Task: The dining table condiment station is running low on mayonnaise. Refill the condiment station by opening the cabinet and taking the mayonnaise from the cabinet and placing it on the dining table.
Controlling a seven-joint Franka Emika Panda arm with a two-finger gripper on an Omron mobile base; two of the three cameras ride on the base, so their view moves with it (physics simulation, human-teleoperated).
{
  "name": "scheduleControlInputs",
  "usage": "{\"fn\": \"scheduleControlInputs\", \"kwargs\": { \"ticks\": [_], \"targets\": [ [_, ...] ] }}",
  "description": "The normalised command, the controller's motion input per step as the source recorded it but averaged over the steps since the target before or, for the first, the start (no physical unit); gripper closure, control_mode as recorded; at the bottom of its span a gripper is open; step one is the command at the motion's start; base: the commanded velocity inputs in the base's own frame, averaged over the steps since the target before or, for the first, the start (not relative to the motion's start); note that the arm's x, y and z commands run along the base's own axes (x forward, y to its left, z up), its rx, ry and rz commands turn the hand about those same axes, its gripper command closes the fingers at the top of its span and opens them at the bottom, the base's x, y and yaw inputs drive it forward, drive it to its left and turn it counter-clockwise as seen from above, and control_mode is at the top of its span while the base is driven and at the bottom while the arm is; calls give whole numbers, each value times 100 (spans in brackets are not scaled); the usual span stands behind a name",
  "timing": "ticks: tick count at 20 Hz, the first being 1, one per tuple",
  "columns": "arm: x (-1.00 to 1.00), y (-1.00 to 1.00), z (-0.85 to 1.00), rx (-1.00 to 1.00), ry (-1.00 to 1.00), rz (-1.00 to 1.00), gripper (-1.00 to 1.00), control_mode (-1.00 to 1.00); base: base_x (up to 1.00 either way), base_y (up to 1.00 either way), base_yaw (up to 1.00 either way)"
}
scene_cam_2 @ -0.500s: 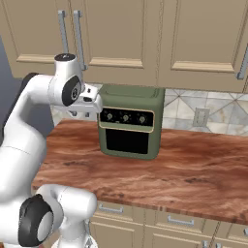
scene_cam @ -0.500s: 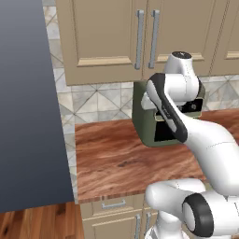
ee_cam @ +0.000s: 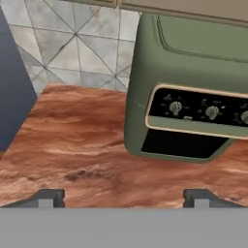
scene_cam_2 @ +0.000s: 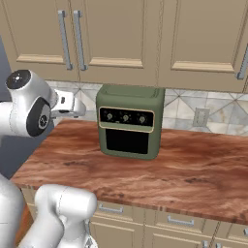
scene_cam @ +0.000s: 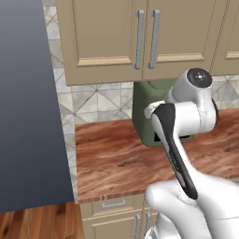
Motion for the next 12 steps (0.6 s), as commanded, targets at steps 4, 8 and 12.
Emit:
{"fn": "scheduleControlInputs", "kwargs": {
  "ticks": [4, 8, 12],
  "targets": [
    [-8, -2, 0, -1, -17, 0, -100, -100, 0, 0, 0],
    [-17, -15, 41, 0, -51, 3, -100, -100, 0, 0, 0],
    [-30, -1, 81, 7, -52, 10, -100, -100, 0, 0, 0]
  ]
}}
